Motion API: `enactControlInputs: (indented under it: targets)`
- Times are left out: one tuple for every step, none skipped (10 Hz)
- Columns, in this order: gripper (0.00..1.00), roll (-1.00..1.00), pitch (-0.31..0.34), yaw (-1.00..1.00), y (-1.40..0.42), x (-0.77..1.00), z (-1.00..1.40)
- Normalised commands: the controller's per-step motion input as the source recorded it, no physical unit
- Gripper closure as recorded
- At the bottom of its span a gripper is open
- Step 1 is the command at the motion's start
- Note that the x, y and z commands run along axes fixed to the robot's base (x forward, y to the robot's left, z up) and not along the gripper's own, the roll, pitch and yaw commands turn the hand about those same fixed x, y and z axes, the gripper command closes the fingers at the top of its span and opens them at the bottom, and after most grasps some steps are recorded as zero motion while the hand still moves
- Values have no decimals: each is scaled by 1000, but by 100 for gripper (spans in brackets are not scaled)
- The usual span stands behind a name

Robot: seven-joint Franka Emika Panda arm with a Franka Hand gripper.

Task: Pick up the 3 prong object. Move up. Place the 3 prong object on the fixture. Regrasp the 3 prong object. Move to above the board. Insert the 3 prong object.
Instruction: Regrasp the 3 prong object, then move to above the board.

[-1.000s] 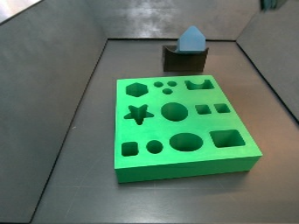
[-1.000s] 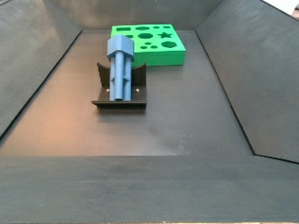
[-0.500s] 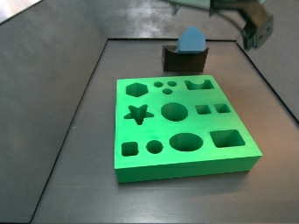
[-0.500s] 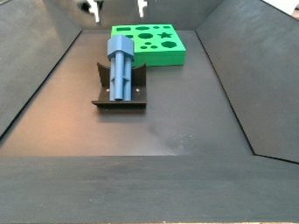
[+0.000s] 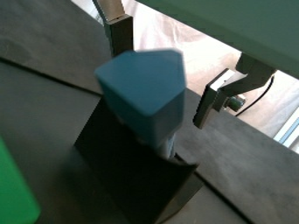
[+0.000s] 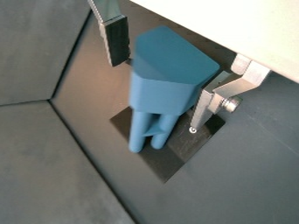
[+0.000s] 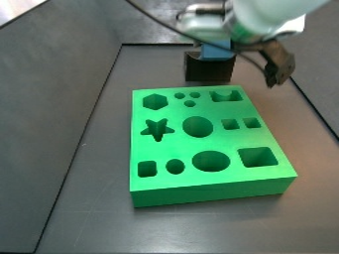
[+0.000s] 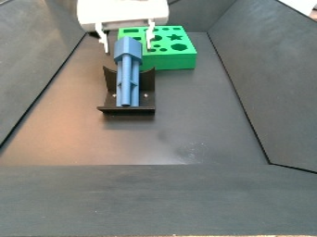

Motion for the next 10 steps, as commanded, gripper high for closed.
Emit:
enactControlInputs:
  targets:
    - [0, 81, -35, -25, 0, 88, -424]
    - [0, 78, -13, -23, -1, 80, -209]
    - [100, 0, 0, 0, 0, 0, 0]
    - [100, -416, 110, 110, 12, 223, 1000]
    - [100, -415, 114, 109, 12, 222, 1000]
    - [100, -328, 93, 107, 11, 206, 1000]
    - [100, -220, 58, 108, 8, 193, 1000]
    - [100, -113, 45, 100, 4, 184, 1000]
    - [100, -65, 55, 86, 3, 183, 1000]
    - [100, -46, 66, 75, 0, 182, 1000]
